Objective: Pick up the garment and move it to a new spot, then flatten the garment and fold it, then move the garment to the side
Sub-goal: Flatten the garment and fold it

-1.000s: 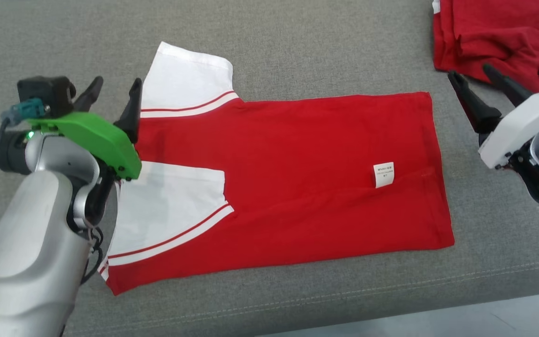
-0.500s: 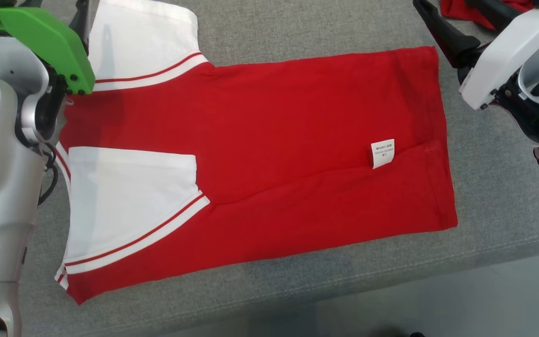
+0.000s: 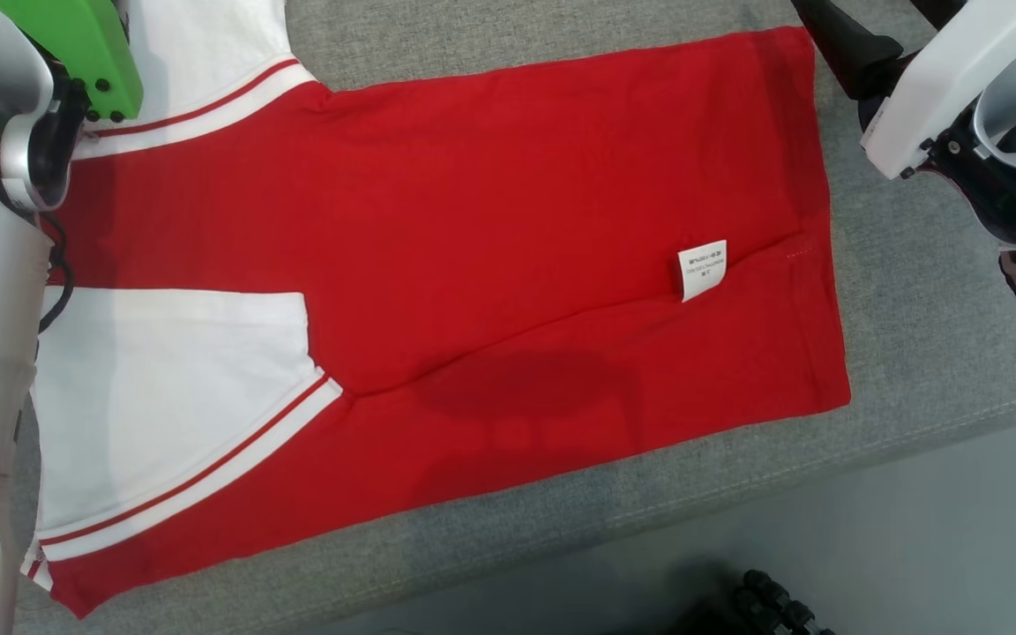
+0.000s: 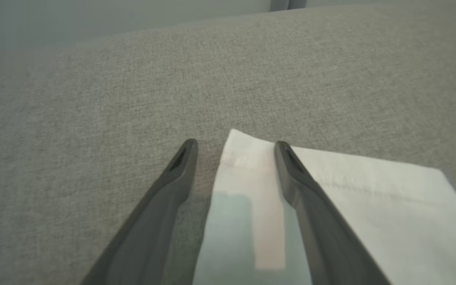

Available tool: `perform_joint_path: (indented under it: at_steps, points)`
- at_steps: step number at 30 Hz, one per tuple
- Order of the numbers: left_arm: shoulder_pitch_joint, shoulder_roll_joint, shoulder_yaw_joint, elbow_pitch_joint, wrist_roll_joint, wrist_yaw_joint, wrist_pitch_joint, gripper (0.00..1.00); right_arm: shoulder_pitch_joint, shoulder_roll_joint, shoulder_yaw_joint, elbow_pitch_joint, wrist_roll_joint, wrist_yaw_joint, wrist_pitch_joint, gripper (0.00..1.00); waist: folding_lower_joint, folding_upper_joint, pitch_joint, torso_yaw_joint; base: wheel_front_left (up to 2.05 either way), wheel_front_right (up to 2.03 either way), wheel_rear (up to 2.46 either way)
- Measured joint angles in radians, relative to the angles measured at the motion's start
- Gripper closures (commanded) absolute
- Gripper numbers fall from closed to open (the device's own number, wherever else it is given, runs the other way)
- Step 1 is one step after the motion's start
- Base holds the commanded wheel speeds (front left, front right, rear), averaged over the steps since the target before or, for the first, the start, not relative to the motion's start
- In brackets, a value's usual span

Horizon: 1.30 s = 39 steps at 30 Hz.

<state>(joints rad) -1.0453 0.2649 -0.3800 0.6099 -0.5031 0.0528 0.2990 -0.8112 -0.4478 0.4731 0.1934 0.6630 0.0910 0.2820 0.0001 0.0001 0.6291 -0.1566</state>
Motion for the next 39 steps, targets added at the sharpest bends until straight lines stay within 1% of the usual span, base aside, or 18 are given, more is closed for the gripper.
perform_joint_path:
  at_steps: [1, 5, 6, 7, 8, 9, 11, 14, 15, 17, 18, 23, 30, 32, 39]
  points:
    - [-0.009, 0.001, 0.000, 0.007, 0.005, 0.000, -0.006, 0.00, -0.001, 0.002, 0.001, 0.004, 0.000, 0.005, -0.001, 0.00, 0.0000, 0.0000, 0.004, -0.003, 0.00, 0.00, 0.00]
    - [-0.037, 0.001, 0.002, 0.039, 0.014, 0.000, -0.011, 0.00, -0.003, 0.012, 0.005, 0.019, 0.000, 0.006, -0.010, 0.00, 0.0000, 0.0000, 0.015, -0.010, 0.00, 0.00, 0.00]
    - [-0.044, -0.001, 0.002, 0.050, 0.014, -0.003, -0.018, 0.05, -0.007, 0.012, 0.005, 0.026, 0.000, 0.006, -0.012, 0.00, 0.0000, 0.0000, 0.017, -0.010, 0.00, 0.00, 0.00]
    - [-0.048, -0.004, 0.001, 0.056, 0.014, -0.008, -0.019, 0.31, -0.009, 0.011, 0.004, 0.030, 0.000, 0.006, -0.017, 0.00, 0.0000, 0.0000, 0.018, -0.008, 0.00, 0.00, 0.00]
    - [-0.048, -0.004, 0.001, 0.056, 0.014, -0.008, -0.019, 0.31, -0.009, 0.011, 0.004, 0.030, 0.000, 0.006, -0.017, 0.00, 0.0000, 0.0000, 0.018, -0.008, 0.00, 0.00, 0.00]
    - [-0.058, -0.014, -0.004, 0.068, 0.013, -0.019, -0.020, 0.49, -0.009, 0.006, -0.002, 0.039, 0.000, 0.006, -0.024, 0.00, 0.0000, 0.0000, 0.018, -0.003, 0.00, 0.00, 0.00]
    - [-0.064, -0.027, -0.012, 0.081, 0.013, -0.028, -0.024, 0.52, -0.010, 0.005, -0.004, 0.049, 0.000, 0.006, -0.028, 0.00, 0.0000, 0.0000, 0.018, 0.004, 0.00, 0.00, 0.00]
    - [-0.070, -0.040, -0.020, 0.100, 0.013, -0.044, -0.027, 0.60, -0.010, 0.007, -0.003, 0.064, 0.000, 0.007, -0.036, 0.00, 0.0000, 0.0000, 0.015, 0.015, 0.00, 0.00, 0.00]
    - [-0.072, -0.041, -0.021, 0.106, 0.013, -0.048, -0.027, 0.65, -0.010, 0.007, -0.003, 0.068, 0.000, 0.010, -0.037, 0.00, 0.0000, 0.0000, 0.013, 0.018, 0.00, 0.00, 0.00]
    - [-0.073, -0.046, -0.023, 0.121, 0.013, -0.057, -0.027, 0.78, -0.010, 0.007, -0.002, 0.077, 0.000, 0.013, -0.044, 0.00, 0.0000, 0.0000, 0.008, 0.024, 0.00, 0.00, 0.00]
    - [-0.074, -0.048, -0.023, 0.126, 0.013, -0.062, -0.027, 1.00, -0.010, 0.008, -0.002, 0.079, 0.000, 0.013, -0.045, 0.00, 0.0000, 0.0000, 0.006, 0.027, 0.00, 0.00, 0.00]
    - [-0.075, -0.066, -0.012, 0.140, -0.017, -0.074, -0.058, 1.00, -0.017, 0.006, 0.005, 0.098, 0.000, 0.014, -0.048, 0.00, 0.0000, 0.0000, -0.005, 0.044, 0.00, 0.00, 0.00]
    - [-0.077, -0.106, 0.011, 0.135, -0.057, -0.122, -0.126, 1.00, -0.025, -0.025, 0.029, 0.161, 0.000, 0.017, -0.001, 0.00, 0.0000, 0.0000, -0.015, 0.077, 0.00, 0.00, 0.00]
    - [-0.077, -0.111, 0.014, 0.136, -0.063, -0.125, -0.145, 1.00, -0.024, -0.034, 0.038, 0.173, 0.000, 0.023, 0.005, 0.00, 0.0000, 0.0000, -0.019, 0.087, 0.00, 0.00, 0.00]
    - [-0.069, -0.118, 0.016, 0.155, -0.081, -0.146, -0.196, 1.00, -0.007, -0.035, 0.056, 0.174, 0.007, 0.023, 0.011, 0.00, 0.0000, 0.0000, -0.044, 0.108, 0.00, 0.00, 0.00]
